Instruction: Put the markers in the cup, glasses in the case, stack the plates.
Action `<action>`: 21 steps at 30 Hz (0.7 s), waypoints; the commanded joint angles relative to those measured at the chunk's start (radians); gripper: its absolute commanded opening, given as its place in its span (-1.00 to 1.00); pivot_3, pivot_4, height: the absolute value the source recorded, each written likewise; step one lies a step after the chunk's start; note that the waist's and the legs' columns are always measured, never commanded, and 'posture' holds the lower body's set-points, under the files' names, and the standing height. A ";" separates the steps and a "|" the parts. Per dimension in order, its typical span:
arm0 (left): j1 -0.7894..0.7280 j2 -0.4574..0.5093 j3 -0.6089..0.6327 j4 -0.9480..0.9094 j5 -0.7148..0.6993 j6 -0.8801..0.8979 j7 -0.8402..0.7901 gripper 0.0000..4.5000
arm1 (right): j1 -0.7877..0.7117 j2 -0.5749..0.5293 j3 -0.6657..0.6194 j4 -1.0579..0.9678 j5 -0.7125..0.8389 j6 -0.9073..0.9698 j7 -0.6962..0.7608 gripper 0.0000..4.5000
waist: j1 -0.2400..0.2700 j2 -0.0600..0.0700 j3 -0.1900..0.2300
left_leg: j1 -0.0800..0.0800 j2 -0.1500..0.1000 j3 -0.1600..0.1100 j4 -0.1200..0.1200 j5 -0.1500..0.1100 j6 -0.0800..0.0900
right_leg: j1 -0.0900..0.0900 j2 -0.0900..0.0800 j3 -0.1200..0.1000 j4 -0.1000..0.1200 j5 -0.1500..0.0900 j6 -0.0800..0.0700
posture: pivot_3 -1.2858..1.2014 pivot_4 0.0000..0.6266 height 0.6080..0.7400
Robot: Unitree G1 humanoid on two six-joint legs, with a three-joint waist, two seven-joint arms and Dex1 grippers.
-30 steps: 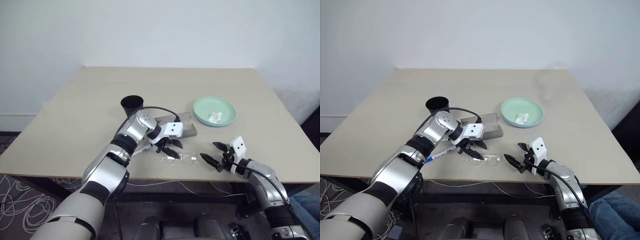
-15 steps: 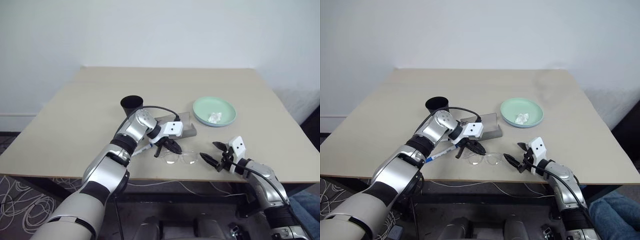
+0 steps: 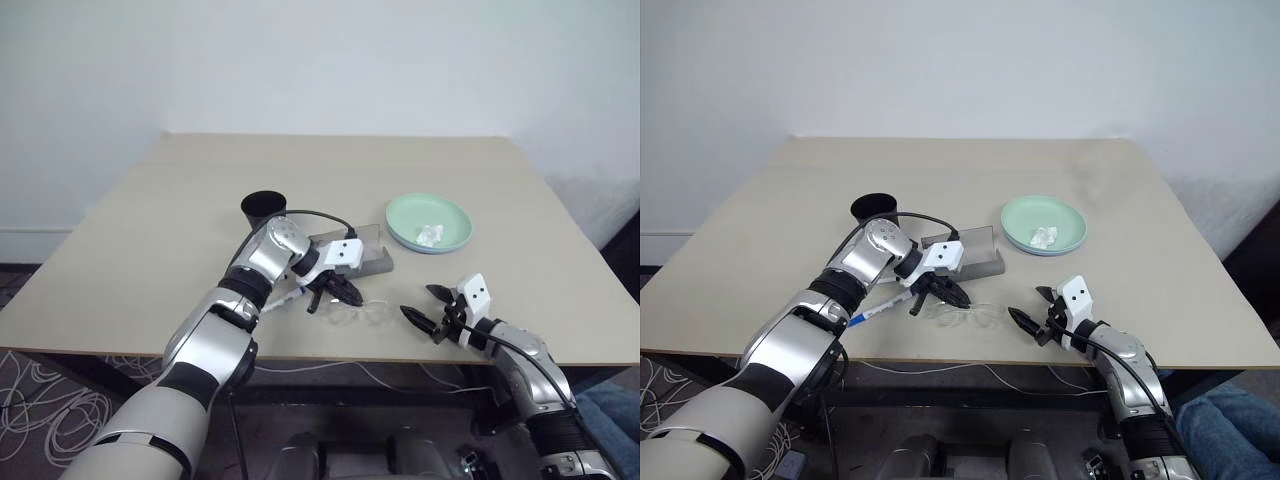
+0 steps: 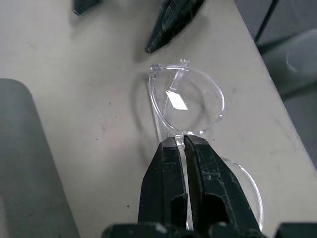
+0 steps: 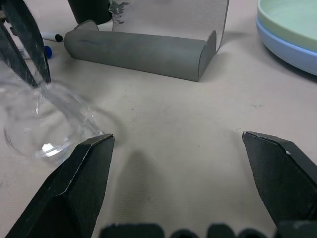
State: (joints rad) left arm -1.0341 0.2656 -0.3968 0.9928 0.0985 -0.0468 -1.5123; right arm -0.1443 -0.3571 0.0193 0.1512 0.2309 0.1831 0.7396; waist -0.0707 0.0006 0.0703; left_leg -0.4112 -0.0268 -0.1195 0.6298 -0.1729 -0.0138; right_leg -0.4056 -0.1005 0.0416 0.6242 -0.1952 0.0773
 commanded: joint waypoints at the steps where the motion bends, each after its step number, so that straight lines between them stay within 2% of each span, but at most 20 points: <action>1: -0.059 0.006 0.044 -0.027 -0.027 0.000 -0.017 -0.99 | -0.021 0.003 -0.006 -0.012 0.003 -0.025 -0.006 1.00 | 0.000 0.000 0.000 | 0.000 0.000 0.000 0.000 0.000 0.000 | 0.000 0.000 0.000 0.000 0.000 0.000 | 0.03 -1.00 1.00; 8: -0.089 0.014 0.076 0.000 -0.016 -0.033 0.022 -0.99 | -0.029 0.003 -0.008 0.002 -0.002 -0.031 -0.015 1.00 | 0.000 0.000 0.000 | 0.000 0.000 0.000 0.000 0.000 0.000 | 0.000 0.000 0.000 0.000 0.000 0.000 | 0.03 -1.00 1.00; 14: -0.175 0.024 0.109 0.103 0.010 -0.099 0.154 -0.99 | -0.034 0.001 -0.007 0.009 -0.001 -0.033 -0.016 1.00 | 0.000 -0.001 0.000 | 0.000 0.000 0.000 0.001 0.000 0.000 | 0.001 0.000 0.000 0.000 0.001 0.001 | 0.03 -1.00 1.00; 21: -0.267 0.027 0.115 0.230 0.081 -0.171 0.384 -0.99 | -0.042 0.002 -0.004 0.013 -0.001 -0.032 -0.016 1.00 | 0.000 -0.001 0.000 | 0.000 0.000 0.000 0.001 0.000 0.000 | 0.001 0.000 0.000 0.000 0.002 0.003 | 0.03 -1.00 1.00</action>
State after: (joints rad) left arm -1.2585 0.2843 -0.2945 1.2170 0.1625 -0.1939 -1.1777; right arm -0.1583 -0.3567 0.0213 0.1779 0.2261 0.1696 0.7232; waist -0.0707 -0.0002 0.0705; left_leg -0.4110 -0.0270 -0.1195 0.6306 -0.1726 -0.0134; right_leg -0.4049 -0.1005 0.0417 0.6242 -0.1933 0.0806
